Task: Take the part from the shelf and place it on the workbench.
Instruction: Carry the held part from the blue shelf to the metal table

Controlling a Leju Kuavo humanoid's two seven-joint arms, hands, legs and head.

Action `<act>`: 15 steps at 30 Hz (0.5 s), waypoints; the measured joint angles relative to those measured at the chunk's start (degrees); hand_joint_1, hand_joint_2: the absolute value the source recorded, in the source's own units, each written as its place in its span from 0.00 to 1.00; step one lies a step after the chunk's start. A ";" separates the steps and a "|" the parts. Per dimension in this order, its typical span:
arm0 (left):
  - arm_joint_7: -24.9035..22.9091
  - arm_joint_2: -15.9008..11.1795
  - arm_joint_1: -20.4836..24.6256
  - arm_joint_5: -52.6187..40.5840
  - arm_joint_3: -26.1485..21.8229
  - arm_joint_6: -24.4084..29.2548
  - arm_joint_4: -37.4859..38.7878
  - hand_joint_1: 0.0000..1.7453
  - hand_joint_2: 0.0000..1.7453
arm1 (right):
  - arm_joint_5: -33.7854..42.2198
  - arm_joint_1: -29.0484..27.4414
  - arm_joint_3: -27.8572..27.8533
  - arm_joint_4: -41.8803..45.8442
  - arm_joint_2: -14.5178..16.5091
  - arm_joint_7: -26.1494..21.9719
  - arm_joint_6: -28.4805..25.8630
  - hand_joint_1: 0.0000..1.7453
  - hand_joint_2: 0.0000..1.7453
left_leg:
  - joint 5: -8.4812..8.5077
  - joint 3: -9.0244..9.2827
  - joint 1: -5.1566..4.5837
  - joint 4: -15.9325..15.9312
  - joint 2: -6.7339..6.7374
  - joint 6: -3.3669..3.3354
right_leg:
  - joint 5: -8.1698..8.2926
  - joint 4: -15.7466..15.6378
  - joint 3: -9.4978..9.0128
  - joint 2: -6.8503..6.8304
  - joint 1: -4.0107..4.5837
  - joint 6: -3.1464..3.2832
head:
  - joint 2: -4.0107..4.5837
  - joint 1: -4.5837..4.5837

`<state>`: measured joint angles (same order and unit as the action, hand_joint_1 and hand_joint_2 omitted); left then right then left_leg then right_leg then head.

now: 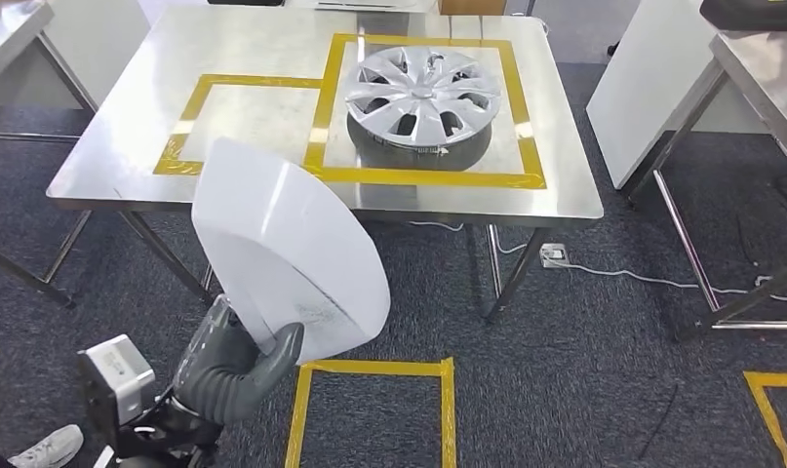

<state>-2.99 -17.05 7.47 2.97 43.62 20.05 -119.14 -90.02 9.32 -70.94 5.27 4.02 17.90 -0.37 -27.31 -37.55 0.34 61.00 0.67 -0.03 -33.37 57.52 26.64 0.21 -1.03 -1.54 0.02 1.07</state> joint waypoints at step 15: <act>-0.10 0.09 -0.01 -0.19 0.05 0.03 -0.46 1.00 1.00 | 0.00 -0.08 0.02 0.07 -0.28 -0.06 0.02 0.00 1.00 | -4.69 6.62 -0.94 -1.21 -0.90 -1.90 | 5.82 3.60 7.55 -0.22 2.55 4.58 | 0.00 -0.81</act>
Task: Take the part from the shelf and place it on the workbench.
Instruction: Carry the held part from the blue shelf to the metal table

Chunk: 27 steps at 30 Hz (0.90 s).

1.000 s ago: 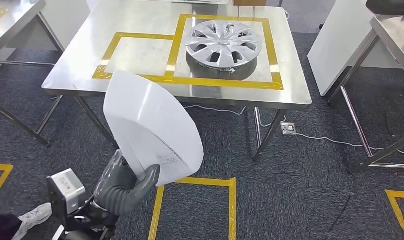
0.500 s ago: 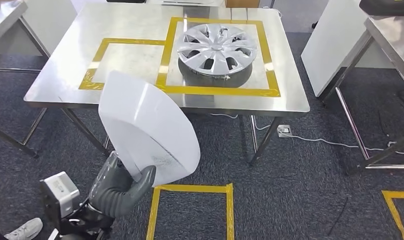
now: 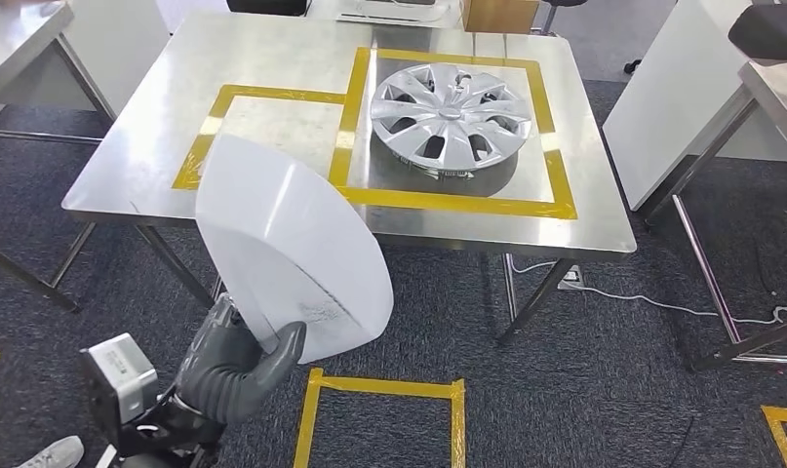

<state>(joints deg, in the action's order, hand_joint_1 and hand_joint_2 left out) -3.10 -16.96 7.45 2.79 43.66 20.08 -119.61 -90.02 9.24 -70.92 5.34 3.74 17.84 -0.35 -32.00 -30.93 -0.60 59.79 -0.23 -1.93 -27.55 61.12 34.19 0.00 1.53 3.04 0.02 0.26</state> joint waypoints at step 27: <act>-0.14 -0.03 -0.30 -0.24 -0.05 0.16 -0.22 1.00 1.00 | -0.01 -0.03 -0.02 0.18 0.32 -0.24 0.17 0.00 1.00 | -0.40 -0.66 0.21 1.52 0.57 0.62 | -1.42 5.79 2.79 0.23 -0.80 -0.83 | 0.00 -0.64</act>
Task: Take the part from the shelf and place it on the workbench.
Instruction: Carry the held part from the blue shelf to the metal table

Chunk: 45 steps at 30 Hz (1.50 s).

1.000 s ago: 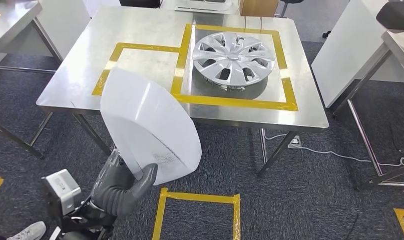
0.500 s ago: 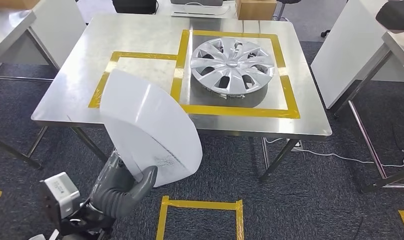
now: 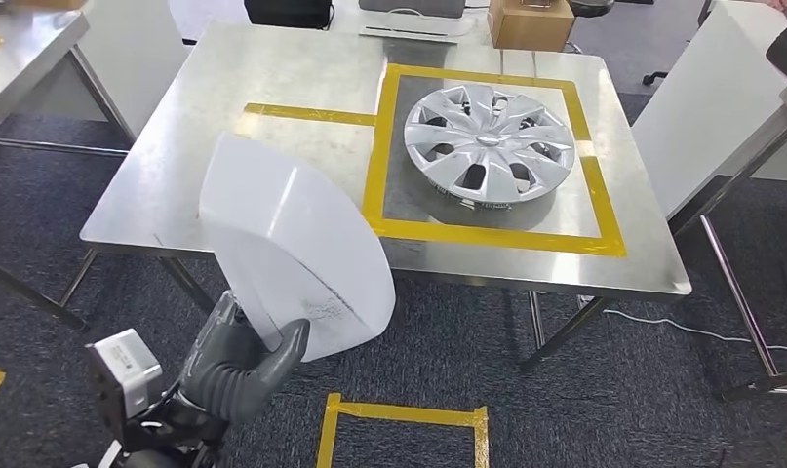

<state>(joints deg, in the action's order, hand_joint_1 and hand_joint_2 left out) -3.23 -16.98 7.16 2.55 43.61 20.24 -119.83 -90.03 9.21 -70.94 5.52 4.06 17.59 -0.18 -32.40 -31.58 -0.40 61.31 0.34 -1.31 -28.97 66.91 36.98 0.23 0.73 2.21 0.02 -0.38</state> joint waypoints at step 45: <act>-0.20 -0.09 0.02 -0.25 -0.03 -0.02 -0.44 1.00 1.00 | 0.00 -0.07 -0.01 -0.03 0.16 -0.39 -0.16 0.00 1.00 | 2.57 -6.41 1.49 5.38 -0.25 3.16 | -1.13 -10.12 -8.05 0.00 -0.61 -1.09 | 0.00 0.36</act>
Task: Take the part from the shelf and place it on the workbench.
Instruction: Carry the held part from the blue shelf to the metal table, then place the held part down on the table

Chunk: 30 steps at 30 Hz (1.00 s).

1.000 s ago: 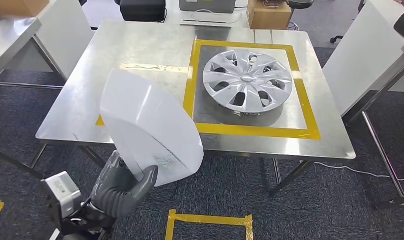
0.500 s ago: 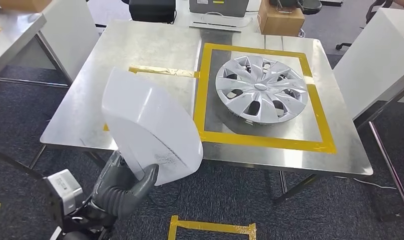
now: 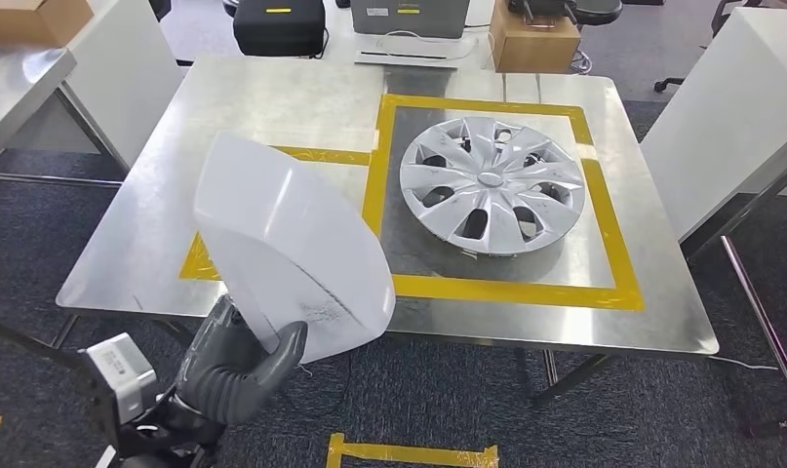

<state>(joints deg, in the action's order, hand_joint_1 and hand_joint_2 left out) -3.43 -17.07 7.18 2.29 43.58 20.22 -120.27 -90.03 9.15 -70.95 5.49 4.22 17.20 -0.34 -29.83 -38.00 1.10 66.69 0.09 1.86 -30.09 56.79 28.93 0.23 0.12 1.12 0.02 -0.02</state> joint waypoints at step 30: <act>0.55 0.02 0.03 -0.32 0.00 0.01 -0.14 1.00 1.00 | 0.17 0.11 0.00 0.00 0.22 -1.26 -0.25 0.00 1.00 | -2.74 7.66 -0.61 -7.12 -0.31 -2.33 | 1.85 2.68 5.09 0.09 -1.03 -3.00 | 0.00 -0.28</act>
<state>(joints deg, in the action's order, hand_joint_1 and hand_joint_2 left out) -2.89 -17.05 7.21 1.97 43.58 20.22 -120.41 -89.85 9.26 -70.95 5.49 4.44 15.94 -0.58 -32.57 -30.34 0.48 59.57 -0.23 -0.47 -28.24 59.47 34.02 0.32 -0.92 -1.88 0.02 -0.31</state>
